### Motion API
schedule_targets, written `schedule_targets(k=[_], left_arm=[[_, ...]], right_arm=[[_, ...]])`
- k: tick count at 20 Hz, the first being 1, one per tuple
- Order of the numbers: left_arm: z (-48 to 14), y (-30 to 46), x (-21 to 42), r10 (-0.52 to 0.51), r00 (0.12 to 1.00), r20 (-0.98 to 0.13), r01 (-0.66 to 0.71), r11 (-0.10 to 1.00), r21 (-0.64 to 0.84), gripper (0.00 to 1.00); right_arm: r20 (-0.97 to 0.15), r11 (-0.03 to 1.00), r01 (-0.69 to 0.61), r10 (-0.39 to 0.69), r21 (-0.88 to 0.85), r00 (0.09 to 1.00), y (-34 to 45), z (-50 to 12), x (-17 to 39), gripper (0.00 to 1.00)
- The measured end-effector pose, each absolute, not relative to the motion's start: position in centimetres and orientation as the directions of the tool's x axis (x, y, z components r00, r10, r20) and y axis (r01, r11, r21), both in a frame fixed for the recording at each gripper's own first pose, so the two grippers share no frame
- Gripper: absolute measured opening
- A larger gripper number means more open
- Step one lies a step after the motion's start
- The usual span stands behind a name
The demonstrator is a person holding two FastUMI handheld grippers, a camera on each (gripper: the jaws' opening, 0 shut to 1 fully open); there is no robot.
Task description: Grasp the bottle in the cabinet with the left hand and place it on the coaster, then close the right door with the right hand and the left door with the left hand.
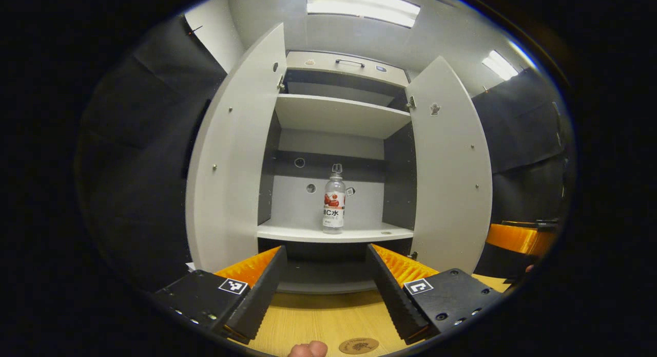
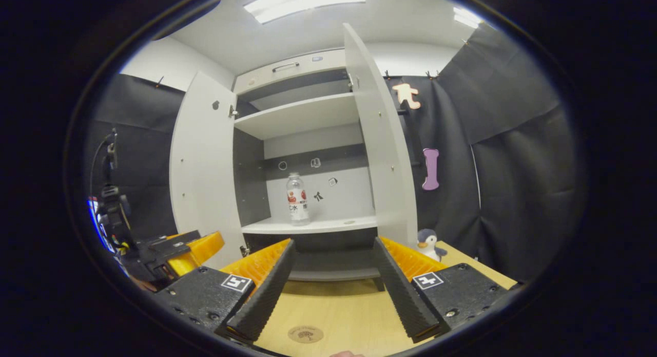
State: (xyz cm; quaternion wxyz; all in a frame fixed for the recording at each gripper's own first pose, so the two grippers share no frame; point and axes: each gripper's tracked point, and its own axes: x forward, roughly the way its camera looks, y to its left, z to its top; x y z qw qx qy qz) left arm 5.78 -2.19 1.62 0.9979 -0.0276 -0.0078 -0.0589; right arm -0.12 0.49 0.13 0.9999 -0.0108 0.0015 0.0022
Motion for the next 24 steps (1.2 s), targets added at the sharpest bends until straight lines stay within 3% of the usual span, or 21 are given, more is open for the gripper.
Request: schedule_targets(k=[1,4,5,6,7,8,9,13,14,24], left_arm=[[1.8,-2.6,7.3,-0.132,0.991,0.021,0.133,0.989,-0.056,0.94],[2.7,-3.6,12.3,-0.160,0.987,0.031,0.161,0.985,-0.066,0.99],[3.0,-3.9,14.0,-0.160,0.986,0.044,0.162,0.985,-0.062,0.95],[3.4,-4.1,15.7,-0.159,0.986,0.053,0.162,0.985,-0.055,0.99],[3.8,-4.4,17.5,-0.160,0.985,0.060,0.163,0.985,-0.049,0.99],[4.0,-4.7,18.8,-0.164,0.984,0.064,0.167,0.985,-0.047,0.99],[4.2,-5.2,20.3,-0.168,0.983,0.067,0.171,0.984,-0.046,0.95],[4.2,-6.2,25.9,-0.180,0.982,0.057,0.182,0.982,-0.046,0.95],[4.0,-6.4,27.2,-0.175,0.984,0.042,0.177,0.983,-0.053,0.95],[2.4,-5.6,37.3,-0.090,0.996,-0.009,0.090,0.996,0.018,0.94]], right_arm=[[-0.003,1.000,-0.007,0.007,-0.025,1.000,0.6,0.2,-0.1,0.94],[-0.003,0.999,-0.002,0.002,-0.032,1.000,0.5,0.5,-0.2,0.94],[0.001,1.000,-0.001,0.002,-0.030,1.000,0.5,0.7,-0.4,0.94],[0.005,1.000,0.003,-0.002,-0.031,1.000,0.4,0.9,-0.4,0.99],[0.005,0.999,0.009,-0.008,-0.034,1.000,0.3,0.9,-0.6,0.94],[0.003,0.999,0.017,-0.017,-0.038,1.000,0.2,1.0,-0.7,0.99],[0.004,0.999,0.025,-0.025,-0.039,1.000,0.2,1.1,-0.8,0.94],[0.002,0.998,0.053,-0.053,-0.036,0.999,-0.3,1.6,-0.8,0.94],[-0.002,0.998,0.058,-0.058,-0.035,0.998,-0.5,1.6,-0.6,0.99],[-0.008,0.996,0.092,-0.092,-0.009,0.996,-2.2,1.6,0.5,0.94]])
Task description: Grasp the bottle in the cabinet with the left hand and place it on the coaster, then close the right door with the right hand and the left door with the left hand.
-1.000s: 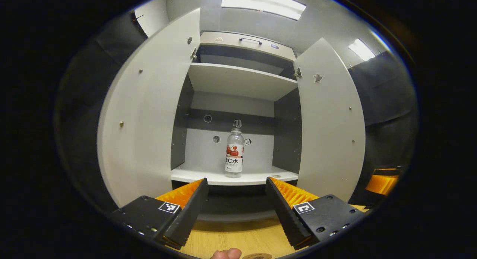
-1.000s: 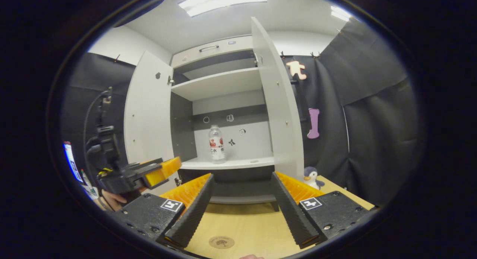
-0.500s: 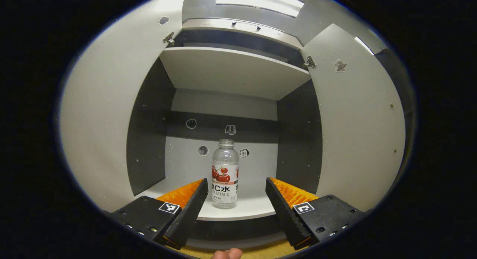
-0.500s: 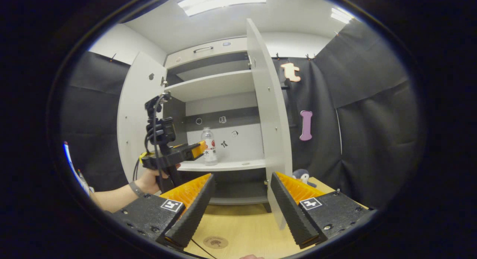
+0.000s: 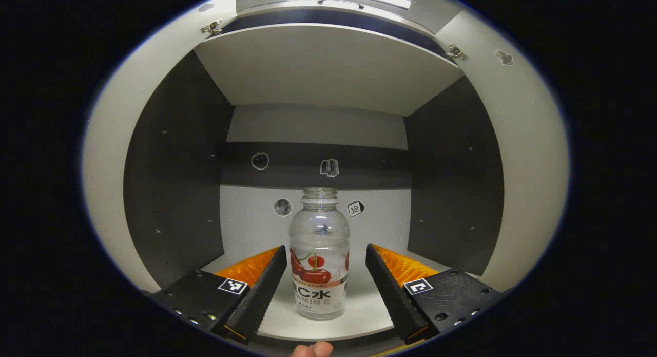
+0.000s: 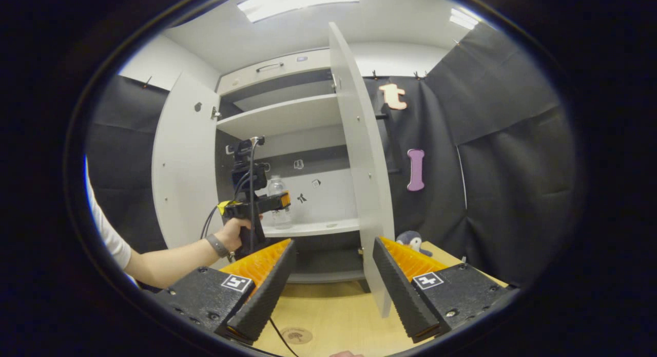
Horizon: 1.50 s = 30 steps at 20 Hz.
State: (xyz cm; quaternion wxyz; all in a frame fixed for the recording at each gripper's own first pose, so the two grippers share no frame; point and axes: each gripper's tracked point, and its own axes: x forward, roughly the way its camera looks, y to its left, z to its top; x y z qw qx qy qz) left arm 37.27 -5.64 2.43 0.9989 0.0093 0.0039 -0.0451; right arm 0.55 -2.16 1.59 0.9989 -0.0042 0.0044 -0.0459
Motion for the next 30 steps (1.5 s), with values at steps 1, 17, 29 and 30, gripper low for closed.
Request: schedule_targets(k=[1,17,29,30], left_arm=[[2.3,-5.6,38.0,-0.082,0.997,-0.012,0.082,0.996,0.032,0.95],[4.6,-5.2,28.9,-0.153,0.988,0.021,0.152,0.988,0.027,0.77],[-10.2,-9.0,12.2,-0.207,0.975,-0.074,0.203,0.977,-0.062,0.77],[-11.6,-9.0,11.0,-0.179,0.981,-0.073,0.175,0.983,-0.063,0.81]], right_arm=[[-0.008,0.995,0.098,-0.098,-0.007,0.995,-2.3,1.5,0.6,0.94],[-0.003,0.999,0.040,-0.040,0.001,0.999,-1.2,2.2,1.6,0.99],[0.025,1.000,0.002,-0.001,-0.021,1.000,0.0,3.8,0.6,0.94],[0.023,1.000,0.001,0.000,-0.019,1.000,0.1,3.8,0.5,0.94]])
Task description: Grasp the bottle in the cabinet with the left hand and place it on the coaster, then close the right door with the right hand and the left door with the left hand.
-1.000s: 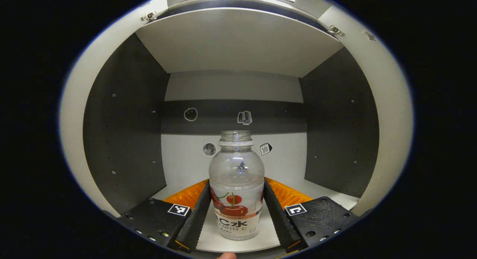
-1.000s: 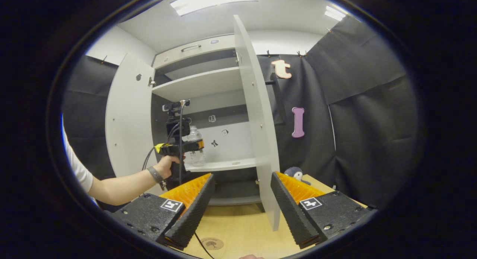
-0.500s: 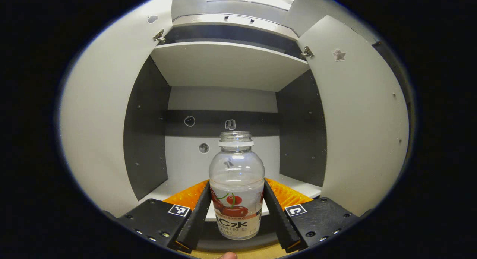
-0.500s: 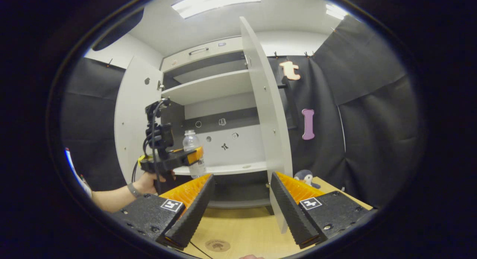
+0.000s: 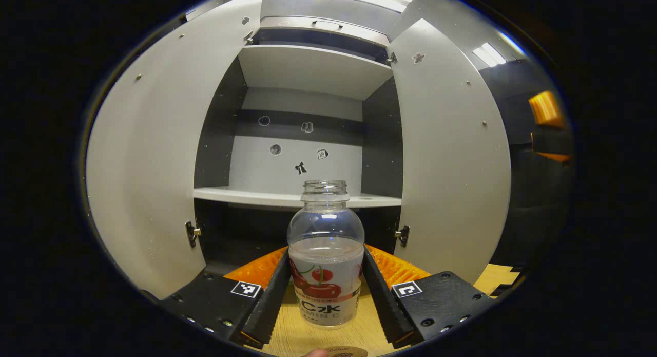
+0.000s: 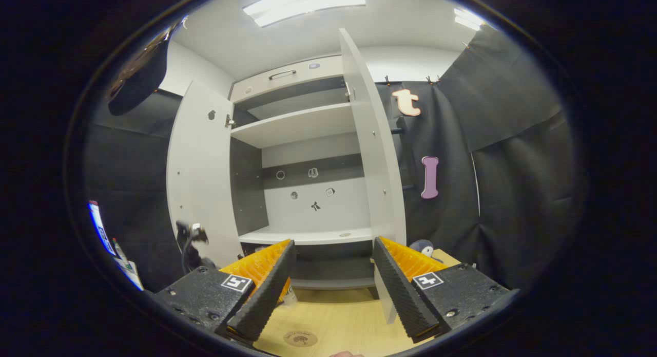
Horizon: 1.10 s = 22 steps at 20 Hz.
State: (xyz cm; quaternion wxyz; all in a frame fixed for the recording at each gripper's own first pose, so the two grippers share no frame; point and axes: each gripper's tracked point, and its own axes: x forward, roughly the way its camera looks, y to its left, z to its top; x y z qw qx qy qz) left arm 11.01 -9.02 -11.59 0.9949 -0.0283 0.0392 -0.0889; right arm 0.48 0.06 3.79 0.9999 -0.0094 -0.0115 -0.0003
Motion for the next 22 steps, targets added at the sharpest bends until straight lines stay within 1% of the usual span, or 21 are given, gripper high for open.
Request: schedule_targets(k=[1,3,4,5,6,7,8,9,10,12,13,16,17,20,21,22], left_arm=[[-13.0,-9.2,9.9,-0.159,0.985,-0.072,0.155,0.986,-0.062,0.77],[-16.0,-9.8,8.1,-0.128,0.988,-0.090,0.126,0.992,-0.028,0.77],[-17.6,-10.4,7.5,-0.136,0.985,-0.104,0.134,0.991,-0.019,0.77],[-19.1,-11.4,6.8,-0.163,0.978,-0.129,0.161,0.987,-0.027,0.77],[-20.6,-11.9,6.2,-0.176,0.973,-0.152,0.173,0.984,-0.035,0.77],[-21.5,-12.2,5.5,-0.176,0.970,-0.168,0.173,0.984,-0.033,0.77],[-22.0,-12.1,5.1,-0.164,0.972,-0.168,0.163,0.986,-0.022,0.78],[-22.1,-11.8,4.9,-0.146,0.977,-0.159,0.147,0.989,-0.007,0.77],[-22.3,-11.6,4.8,-0.134,0.980,-0.149,0.136,0.991,0.005,0.77],[-22.9,-11.8,5.1,-0.143,0.978,-0.154,0.145,0.989,0.001,0.78],[-23.1,-11.5,5.0,-0.131,0.979,-0.155,0.134,0.991,0.007,0.78],[-24.0,-11.2,4.5,-0.101,0.982,-0.160,0.105,0.994,0.018,0.77],[-23.7,-11.1,4.4,-0.103,0.985,-0.142,0.106,0.994,0.019,0.77],[-23.6,-11.0,4.2,-0.107,0.984,-0.142,0.112,0.994,0.022,0.78],[-23.4,-10.9,4.1,-0.105,0.985,-0.137,0.108,0.994,0.016,0.80],[-23.4,-10.9,4.0,-0.106,0.984,-0.140,0.109,0.994,0.017,0.80]], right_arm=[[0.023,1.000,0.000,0.000,-0.020,1.000,0.1,3.8,0.3,0.94],[0.021,1.000,-0.002,0.002,-0.031,1.000,0.2,3.8,0.2,0.94],[0.019,0.999,-0.005,0.006,-0.037,1.000,0.3,3.8,0.1,0.99],[0.012,0.999,-0.008,0.009,-0.043,1.000,0.3,3.6,0.0,0.94],[-0.002,0.999,-0.010,0.010,-0.049,1.000,0.2,3.2,0.0,0.99],[-0.017,0.999,-0.009,0.008,-0.053,1.000,0.1,2.8,-0.1,0.99],[-0.029,0.998,-0.006,0.005,-0.057,1.000,-0.1,2.6,-0.1,0.99],[-0.038,0.998,-0.002,0.000,-0.059,0.999,-0.3,2.4,-0.2,0.94],[-0.048,0.998,0.000,-0.003,-0.061,0.999,-0.4,2.2,-0.1,0.99],[-0.057,0.998,0.006,-0.010,-0.060,0.998,-0.7,1.9,0.0,0.99],[-0.063,0.998,0.010,-0.013,-0.056,0.998,-0.9,1.7,0.0,0.94],[-0.071,0.998,0.018,-0.022,-0.054,0.997,-1.3,1.4,-0.1,0.94],[-0.071,0.998,0.021,-0.025,-0.057,0.997,-1.4,1.4,-0.1,0.94],[-0.078,0.998,0.024,-0.028,-0.057,0.997,-1.7,1.3,0.0,0.94],[-0.078,0.998,0.024,-0.028,-0.053,0.997,-1.7,1.3,-0.1,0.94],[-0.076,0.998,0.025,-0.029,-0.050,0.997,-1.7,1.3,0.0,0.99]])
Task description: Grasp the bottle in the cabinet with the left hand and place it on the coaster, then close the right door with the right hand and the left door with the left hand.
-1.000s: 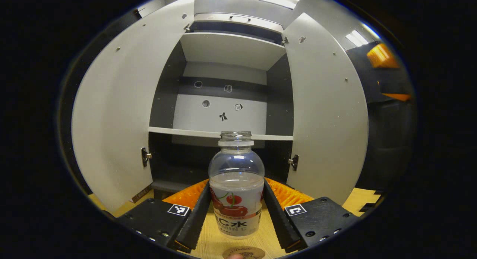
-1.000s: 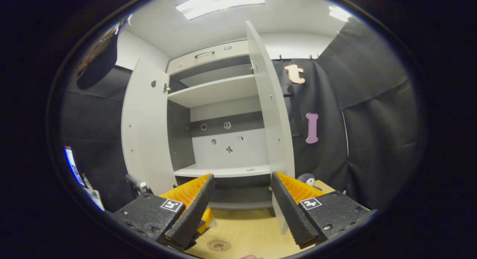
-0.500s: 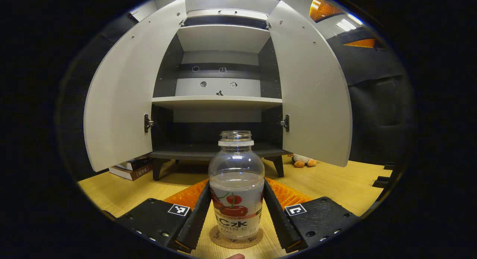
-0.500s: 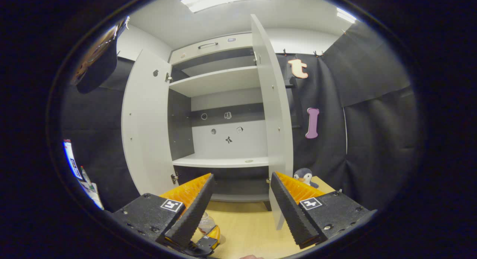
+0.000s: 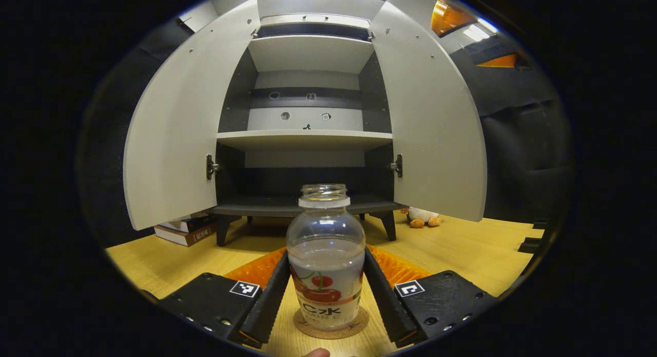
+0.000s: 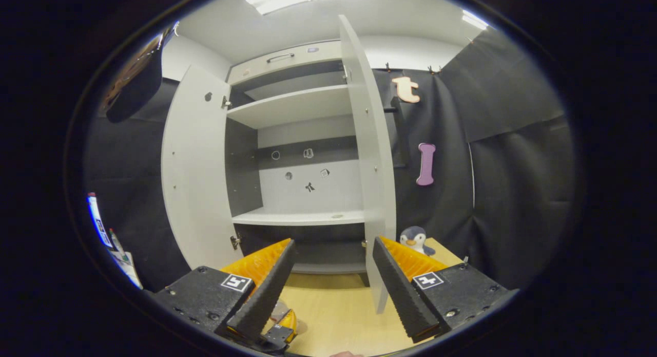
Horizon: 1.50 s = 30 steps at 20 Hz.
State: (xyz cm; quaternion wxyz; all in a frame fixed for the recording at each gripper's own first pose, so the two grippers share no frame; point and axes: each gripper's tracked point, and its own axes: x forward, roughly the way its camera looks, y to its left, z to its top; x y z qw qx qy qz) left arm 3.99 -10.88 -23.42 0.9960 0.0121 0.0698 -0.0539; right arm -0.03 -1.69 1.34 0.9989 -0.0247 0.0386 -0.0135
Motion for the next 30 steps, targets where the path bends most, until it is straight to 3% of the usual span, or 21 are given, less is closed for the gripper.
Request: schedule_targets(k=[2,3,4,6,12,17,18,19,20,21,22,23,24,30], left_arm=[[-23.4,-10.6,3.9,-0.105,0.983,-0.149,0.109,0.994,0.022,0.81],[-23.2,-10.6,3.7,-0.113,0.982,-0.152,0.116,0.993,0.012,0.83],[-22.8,-10.7,3.6,-0.122,0.981,-0.153,0.124,0.992,0.002,0.91],[-21.8,-11.0,3.2,-0.142,0.978,-0.153,0.143,0.990,-0.002,0.95],[-14.4,-10.5,3.3,-0.179,0.983,-0.049,0.178,0.983,-0.040,0.95],[-5.6,-8.6,3.6,-0.164,0.986,0.021,0.164,0.986,0.000,0.95],[-4.4,-8.3,3.7,-0.153,0.988,0.019,0.153,0.988,0.019,0.94],[-3.6,-8.0,3.7,-0.148,0.989,0.014,0.148,0.989,0.025,0.95],[-3.0,-8.0,3.6,-0.151,0.988,0.004,0.151,0.988,0.018,0.94],[-2.7,-8.0,3.3,-0.153,0.988,-0.004,0.153,0.988,-0.001,0.94],[-2.3,-8.0,2.9,-0.155,0.988,-0.007,0.155,0.988,-0.021,0.94],[-1.8,-8.0,2.7,-0.157,0.988,-0.004,0.157,0.987,-0.038,0.94],[-1.6,-7.8,2.3,-0.157,0.988,0.000,0.157,0.987,-0.047,0.94],[-1.4,-5.9,1.6,-0.125,0.992,-0.008,0.125,0.992,-0.022,0.94]], right_arm=[[-0.087,0.998,0.026,-0.031,-0.055,0.996,-1.8,1.2,-0.2,0.94],[-0.085,0.998,0.024,-0.029,-0.056,0.996,-1.8,1.3,-0.2,0.99],[-0.084,0.998,0.024,-0.029,-0.057,0.996,-1.9,1.4,-0.3,0.99],[-0.081,0.998,0.028,-0.032,-0.055,0.996,-2.2,1.4,-0.4,0.99],[-0.061,0.999,0.031,-0.032,-0.022,0.998,-2.4,2.1,-1.1,0.99],[0.053,0.997,0.061,-0.059,-0.051,0.997,-4.1,7.9,-1.4,0.99],[0.089,0.995,0.074,-0.068,-0.067,0.994,-4.8,9.6,-1.3,0.94],[0.119,0.992,0.096,-0.085,-0.084,0.989,-5.7,11.1,-0.9,0.99],[0.134,0.987,0.127,-0.112,-0.104,0.985,-7.0,12.5,-0.5,0.94],[0.136,0.980,0.161,-0.144,-0.121,0.980,-8.3,13.5,0.1,0.98],[0.133,0.973,0.190,-0.173,-0.131,0.976,-9.6,14.4,0.9,0.94],[0.135,0.968,0.207,-0.188,-0.144,0.973,-10.3,15.4,1.5,0.99],[0.154,0.962,0.221,-0.197,-0.160,0.968,-11.1,16.5,2.3,0.94],[0.209,0.933,0.299,-0.257,-0.202,0.943,-15.4,19.0,6.8,0.99]])
